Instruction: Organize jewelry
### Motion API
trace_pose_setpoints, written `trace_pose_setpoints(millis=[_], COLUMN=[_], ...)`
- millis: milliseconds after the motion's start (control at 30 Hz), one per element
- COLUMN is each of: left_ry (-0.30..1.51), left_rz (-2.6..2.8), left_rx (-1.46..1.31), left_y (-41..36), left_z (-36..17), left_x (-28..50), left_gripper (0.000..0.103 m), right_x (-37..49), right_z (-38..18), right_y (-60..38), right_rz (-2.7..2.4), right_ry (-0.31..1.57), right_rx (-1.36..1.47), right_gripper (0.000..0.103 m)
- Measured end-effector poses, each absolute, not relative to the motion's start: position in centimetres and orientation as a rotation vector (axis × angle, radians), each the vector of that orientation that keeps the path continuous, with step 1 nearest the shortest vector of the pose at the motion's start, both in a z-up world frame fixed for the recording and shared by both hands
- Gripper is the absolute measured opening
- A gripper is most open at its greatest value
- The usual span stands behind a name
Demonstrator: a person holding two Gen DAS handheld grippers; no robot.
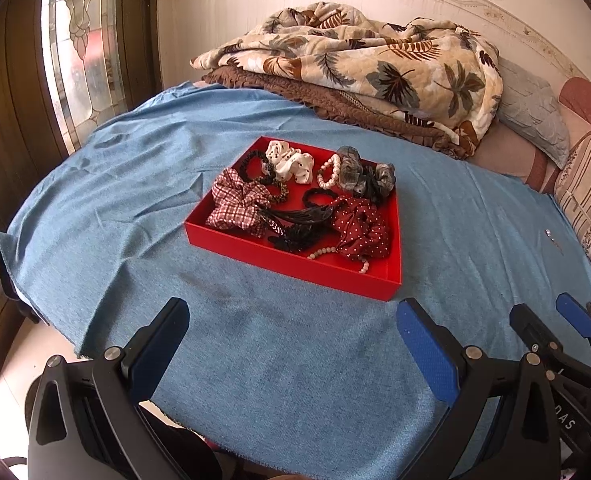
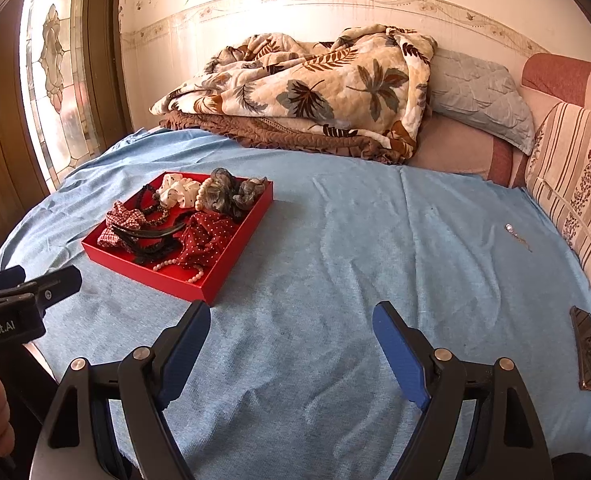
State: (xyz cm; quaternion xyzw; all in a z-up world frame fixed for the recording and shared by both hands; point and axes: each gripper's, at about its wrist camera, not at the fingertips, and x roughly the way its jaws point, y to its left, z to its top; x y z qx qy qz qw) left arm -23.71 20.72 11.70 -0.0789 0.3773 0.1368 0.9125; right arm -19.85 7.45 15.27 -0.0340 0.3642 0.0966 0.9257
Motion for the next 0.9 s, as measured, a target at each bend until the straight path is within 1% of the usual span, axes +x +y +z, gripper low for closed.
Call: trace_pose_setpoints(millis=[267,900], left_ry=[0.790,0.800], left_rz=[0.280,0.277], left_rx=[-0.180,-0.229], left_y=[20.8,21.5], left_z=[11.4,10.7], left_x=[-23.9,-23.9], left_gripper=[0.103,0.103], right_x=[-20.1,-19.6], right_z=[15.5,14.5], right_y=[7.3,9.0], right_rz=[0.172,0.192], right_ry=[0.737,0.757], right_rx=[-0.092,-0.140], right_gripper=[0.090,0.090])
